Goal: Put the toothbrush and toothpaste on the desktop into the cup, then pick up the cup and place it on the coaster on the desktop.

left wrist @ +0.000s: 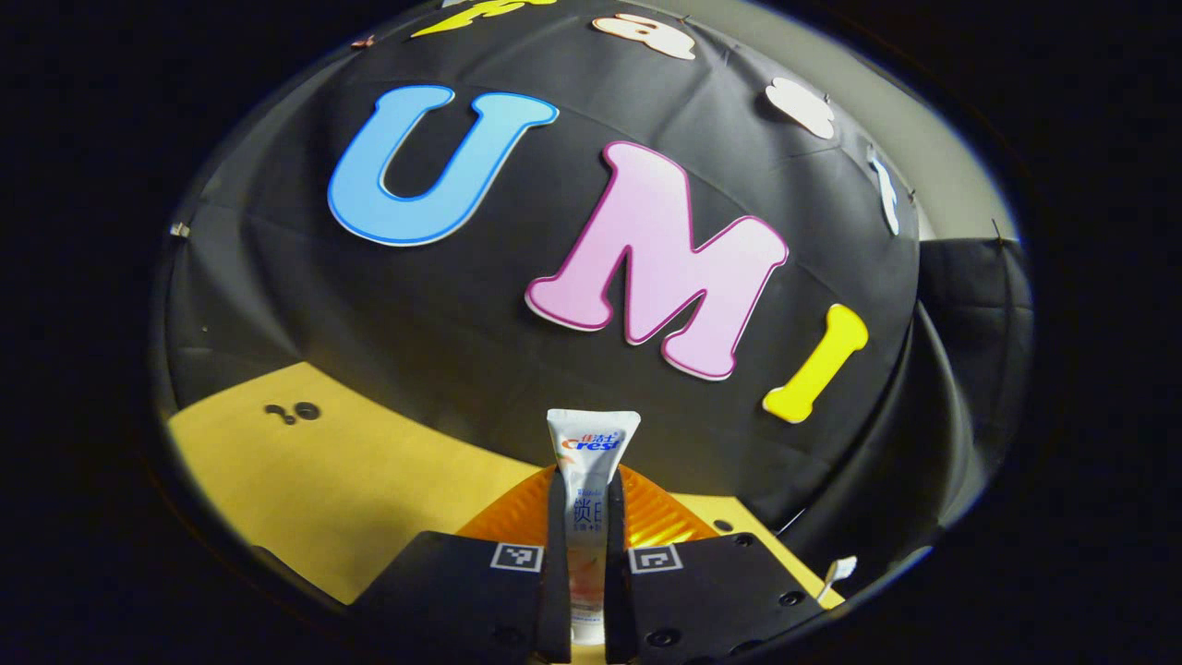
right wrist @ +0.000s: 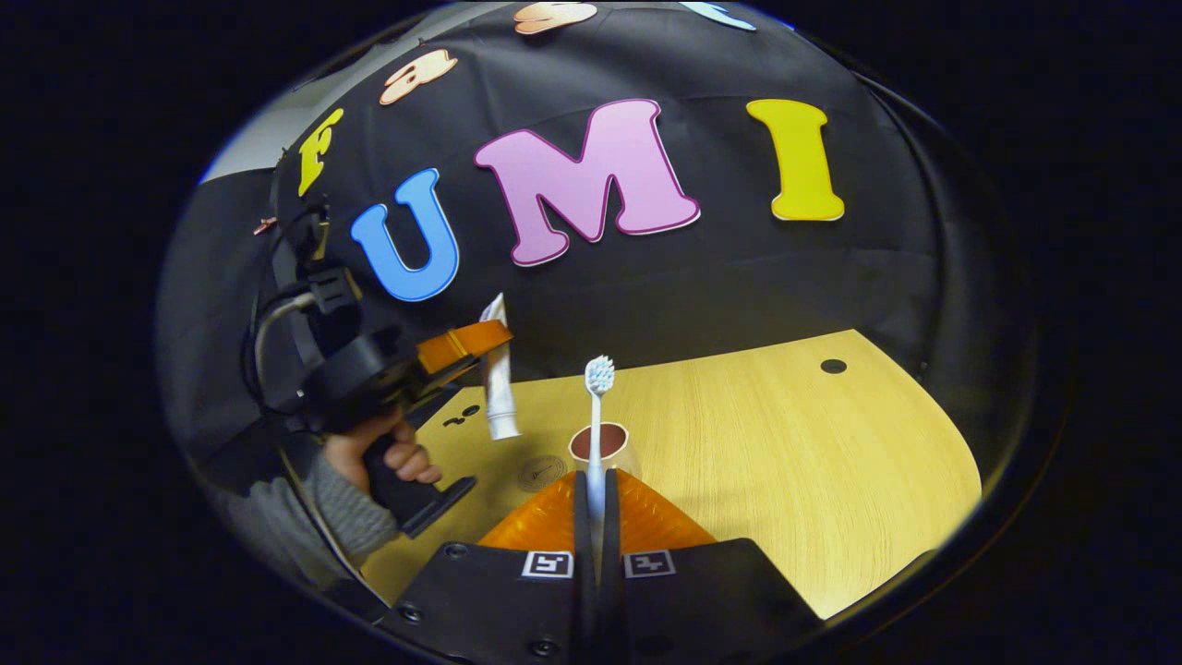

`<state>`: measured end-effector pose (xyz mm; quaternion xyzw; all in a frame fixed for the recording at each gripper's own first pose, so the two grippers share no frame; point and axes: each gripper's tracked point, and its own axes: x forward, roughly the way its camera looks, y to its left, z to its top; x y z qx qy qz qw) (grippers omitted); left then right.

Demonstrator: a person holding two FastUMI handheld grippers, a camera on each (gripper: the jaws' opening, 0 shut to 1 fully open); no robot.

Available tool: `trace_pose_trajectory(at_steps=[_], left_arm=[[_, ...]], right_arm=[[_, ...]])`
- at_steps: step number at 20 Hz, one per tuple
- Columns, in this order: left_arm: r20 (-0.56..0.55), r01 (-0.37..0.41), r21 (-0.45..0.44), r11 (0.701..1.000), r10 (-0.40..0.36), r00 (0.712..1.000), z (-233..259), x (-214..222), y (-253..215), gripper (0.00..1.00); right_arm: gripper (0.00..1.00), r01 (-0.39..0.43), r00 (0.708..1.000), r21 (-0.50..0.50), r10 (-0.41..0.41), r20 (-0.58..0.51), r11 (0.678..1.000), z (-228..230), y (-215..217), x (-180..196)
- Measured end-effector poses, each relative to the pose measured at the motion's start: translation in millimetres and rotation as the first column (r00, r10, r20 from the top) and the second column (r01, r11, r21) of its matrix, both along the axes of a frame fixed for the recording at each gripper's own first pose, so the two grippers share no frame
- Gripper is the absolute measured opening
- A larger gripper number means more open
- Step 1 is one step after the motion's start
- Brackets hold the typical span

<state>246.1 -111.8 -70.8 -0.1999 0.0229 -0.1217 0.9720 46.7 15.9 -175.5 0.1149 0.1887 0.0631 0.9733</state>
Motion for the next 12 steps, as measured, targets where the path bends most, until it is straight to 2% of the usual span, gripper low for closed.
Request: trace_pose_trajectory(at_steps=[2, 5, 6, 7, 12], left_arm=[[0.018, 0.010, -0.006, 1.000, -0.010, 1.000, -18.6, 21.7, -17.1, 0.19], [-0.005, -0.036, 0.039, 0.999, 0.036, 0.999, -59.5, 50.0, -24.4, 0.19], [-0.017, -0.046, 0.072, 0.996, 0.048, 0.999, -72.6, 54.2, -24.5, 0.19], [-0.024, -0.052, 0.109, 0.993, 0.055, 0.998, -86.9, 55.9, -25.7, 0.19], [-0.033, -0.031, 0.191, 0.981, 0.038, 0.999, -119.1, 51.8, -37.7, 0.19]], right_arm=[[0.05, 0.035, 0.999, -0.012, -0.035, 0.011, 0.999, -0.9, -16.1, 0.7], [0.05, 0.078, 0.997, 0.003, -0.078, 0.024, 0.997, -3.4, -38.1, 6.9], [0.00, 0.089, 0.996, 0.002, -0.089, 0.028, 0.996, -2.4, -41.4, 9.6], [0.05, 0.097, 0.995, -0.001, -0.097, 0.031, 0.995, -2.9, -45.2, 11.6], [0.05, 0.114, 0.992, -0.003, -0.114, 0.048, 0.993, -3.3, -57.3, 28.4]])
